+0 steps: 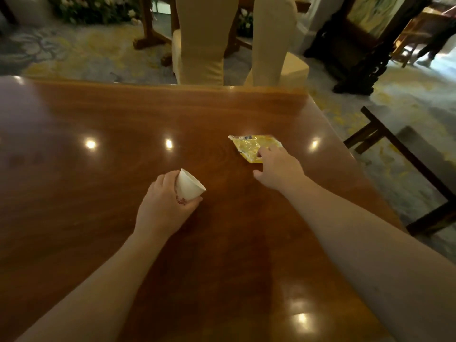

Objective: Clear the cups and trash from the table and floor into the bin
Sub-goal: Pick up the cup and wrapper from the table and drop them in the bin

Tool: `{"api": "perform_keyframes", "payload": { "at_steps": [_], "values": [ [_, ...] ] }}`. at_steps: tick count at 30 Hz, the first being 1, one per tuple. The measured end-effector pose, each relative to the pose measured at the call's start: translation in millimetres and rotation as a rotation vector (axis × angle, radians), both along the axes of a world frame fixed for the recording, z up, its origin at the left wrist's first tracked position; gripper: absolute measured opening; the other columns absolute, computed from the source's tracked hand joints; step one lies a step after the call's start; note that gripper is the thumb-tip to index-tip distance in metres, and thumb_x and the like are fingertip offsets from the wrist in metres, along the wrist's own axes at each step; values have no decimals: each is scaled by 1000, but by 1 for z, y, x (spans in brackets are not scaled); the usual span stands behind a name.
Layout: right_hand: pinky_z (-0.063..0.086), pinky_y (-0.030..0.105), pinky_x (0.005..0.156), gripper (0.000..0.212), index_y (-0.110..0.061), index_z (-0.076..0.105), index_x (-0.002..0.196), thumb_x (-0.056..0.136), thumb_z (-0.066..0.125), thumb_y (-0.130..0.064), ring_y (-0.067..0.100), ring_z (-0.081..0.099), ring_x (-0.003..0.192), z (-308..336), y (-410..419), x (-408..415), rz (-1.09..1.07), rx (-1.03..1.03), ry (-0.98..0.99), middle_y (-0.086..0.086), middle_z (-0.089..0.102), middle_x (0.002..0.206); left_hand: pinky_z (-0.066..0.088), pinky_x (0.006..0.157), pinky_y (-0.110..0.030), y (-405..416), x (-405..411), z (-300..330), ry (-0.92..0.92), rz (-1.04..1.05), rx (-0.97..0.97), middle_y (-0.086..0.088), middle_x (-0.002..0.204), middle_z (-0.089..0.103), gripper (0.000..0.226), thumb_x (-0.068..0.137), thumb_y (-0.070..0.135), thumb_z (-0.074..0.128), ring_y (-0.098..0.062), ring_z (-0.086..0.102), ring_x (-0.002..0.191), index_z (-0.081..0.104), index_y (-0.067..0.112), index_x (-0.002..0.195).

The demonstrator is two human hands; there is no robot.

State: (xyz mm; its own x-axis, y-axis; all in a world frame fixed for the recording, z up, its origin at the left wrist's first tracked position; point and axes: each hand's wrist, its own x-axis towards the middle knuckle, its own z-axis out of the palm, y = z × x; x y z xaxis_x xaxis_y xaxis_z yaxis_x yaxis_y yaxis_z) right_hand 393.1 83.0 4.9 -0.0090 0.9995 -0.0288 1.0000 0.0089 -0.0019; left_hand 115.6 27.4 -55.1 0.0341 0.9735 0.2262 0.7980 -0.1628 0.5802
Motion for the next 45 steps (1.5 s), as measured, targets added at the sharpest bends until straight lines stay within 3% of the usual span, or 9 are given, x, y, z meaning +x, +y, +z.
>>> {"api": "perform_keyframes", "payload": {
  "at_steps": [6, 12, 15, 24, 29, 32, 36, 42, 45],
  "values": [
    [49, 44, 81, 61, -16, 44, 134, 83, 65, -44, 31, 50, 118, -27, 24, 17, -28, 41, -86, 9, 54, 130, 49, 85, -37, 0, 34, -28, -58, -66, 110, -3, 123, 57, 87, 71, 55, 80, -17, 52, 107, 44, 22, 142],
    [46, 37, 74, 27, -14, 59, 116, 89, 58, -18, 30, 56, 107, -47, 35, 22, 70, 203, -184, 10, 62, 115, 49, 82, -34, -2, 34, -39, -61, -79, 182, -3, 121, 55, 84, 71, 55, 78, -15, 52, 105, 47, 17, 139],
    [51, 39, 74, 17, -11, 62, 105, 91, 53, -12, 30, 59, 99, -49, 33, 21, 142, 222, -149, 11, 65, 103, 48, 82, -33, -2, 35, -37, -49, -83, 186, -5, 121, 55, 84, 72, 59, 74, -16, 53, 106, 47, 15, 139],
    [51, 40, 74, 17, -9, 66, 102, 88, 56, -9, 30, 62, 89, -55, -17, 13, 298, 284, -27, 10, 68, 95, 47, 85, -35, 3, 32, -40, -64, -79, 191, -6, 127, 53, 84, 76, 57, 74, -20, 53, 111, 41, 18, 143],
    [47, 30, 62, 9, -12, 64, 90, 82, 61, -10, 23, 59, 81, -52, -81, 3, 252, 247, 59, 4, 65, 84, 37, 79, -21, 8, 31, -38, -202, -32, 153, 0, 121, 55, 75, 76, 52, 70, -15, 50, 106, 42, 24, 139],
    [51, 29, 62, 9, -16, 61, 92, 84, 60, -13, 19, 57, 82, -41, -134, -1, 216, 144, 79, -1, 62, 87, 38, 74, -21, -3, 30, -32, -305, 28, 37, -1, 118, 59, 72, 73, 55, 71, -16, 53, 103, 50, 23, 134],
    [47, 26, 63, 9, -17, 58, 93, 85, 61, -15, 17, 53, 82, -21, -209, -11, 196, 38, 75, -1, 59, 88, 43, 58, -19, -43, 26, -13, -552, 142, -265, 4, 112, 62, 77, 69, 65, 75, -6, 60, 85, 54, 26, 132],
    [47, 23, 63, 9, -21, 57, 91, 86, 60, -15, 13, 50, 82, 29, -329, -40, 87, -22, 89, -4, 58, 89, 47, 57, -24, -155, -4, 11, -458, -16, -612, 6, 116, 56, 81, 74, 62, 74, -9, 58, 85, 46, 24, 139],
    [42, 23, 60, 11, -19, 56, 86, 81, 64, -14, 16, 51, 79, 65, -379, -54, 40, 7, 113, -4, 57, 84, 49, 57, -23, -206, -18, 31, -454, -75, -689, 1, 122, 58, 79, 76, 55, 76, -9, 58, 86, 45, 22, 140]
  ]
}}
